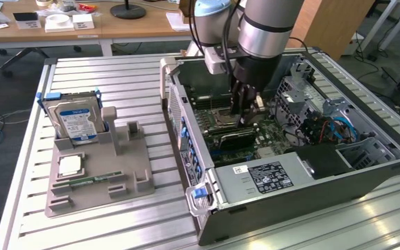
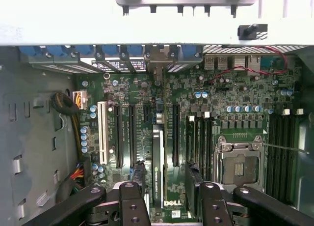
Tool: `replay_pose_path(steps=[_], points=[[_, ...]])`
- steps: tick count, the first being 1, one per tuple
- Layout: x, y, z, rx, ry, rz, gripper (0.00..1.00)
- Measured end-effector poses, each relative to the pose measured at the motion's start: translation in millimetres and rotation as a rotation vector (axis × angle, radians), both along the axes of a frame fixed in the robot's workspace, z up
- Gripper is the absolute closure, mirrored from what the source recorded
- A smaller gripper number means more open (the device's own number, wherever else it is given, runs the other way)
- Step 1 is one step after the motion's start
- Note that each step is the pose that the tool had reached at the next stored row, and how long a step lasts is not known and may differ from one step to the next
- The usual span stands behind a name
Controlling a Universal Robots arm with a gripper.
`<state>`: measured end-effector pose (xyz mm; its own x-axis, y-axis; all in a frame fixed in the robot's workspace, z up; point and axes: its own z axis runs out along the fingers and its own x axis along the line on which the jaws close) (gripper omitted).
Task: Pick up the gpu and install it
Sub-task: 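Insert the gpu into the slot, then press down on the gpu until it lock into place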
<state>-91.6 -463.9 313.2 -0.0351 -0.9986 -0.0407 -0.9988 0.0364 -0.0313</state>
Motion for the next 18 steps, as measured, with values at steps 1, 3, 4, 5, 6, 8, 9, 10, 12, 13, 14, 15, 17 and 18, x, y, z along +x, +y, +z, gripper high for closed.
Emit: replay_pose_path(steps=[1,3,4,5,6,8,9,10,12,13,14,15,17,18], points=[[0.0,0.0,2.1,0.0001,0.0,0.0,0.54],[0.0,0.0,6.1,0.0,0.0,0.0,0.54],[0.0,0.0,8.0,0.0,0.0,0.0,0.54],[0.0,0.0,10.0,0.0,0.0,0.0,0.54],[0.0,0.0,12.1,0.0,0.0,0.0,0.54],[0.0,0.0,15.2,0.0,0.0,0.0,0.54],[0.0,0.0,16.4,0.0,0.0,0.0,0.54],[0.0,0.0,16.6,0.0002,-0.0001,0.0,0.54],[0.0,0.0,16.7,0.0001,0.0,0.0,0.54],[0.0,0.0,16.7,0.0001,0.0,0.0,0.54],[0.0,0.0,16.7,0.0,0.0,0.0,0.54],[0.0,0.0,16.7,0.0001,0.0,0.0,0.54],[0.0,0.0,16.7,0.0,0.0,0.0,0.54],[0.0,0.0,16.7,0.0,0.0,0.0,0.54]])
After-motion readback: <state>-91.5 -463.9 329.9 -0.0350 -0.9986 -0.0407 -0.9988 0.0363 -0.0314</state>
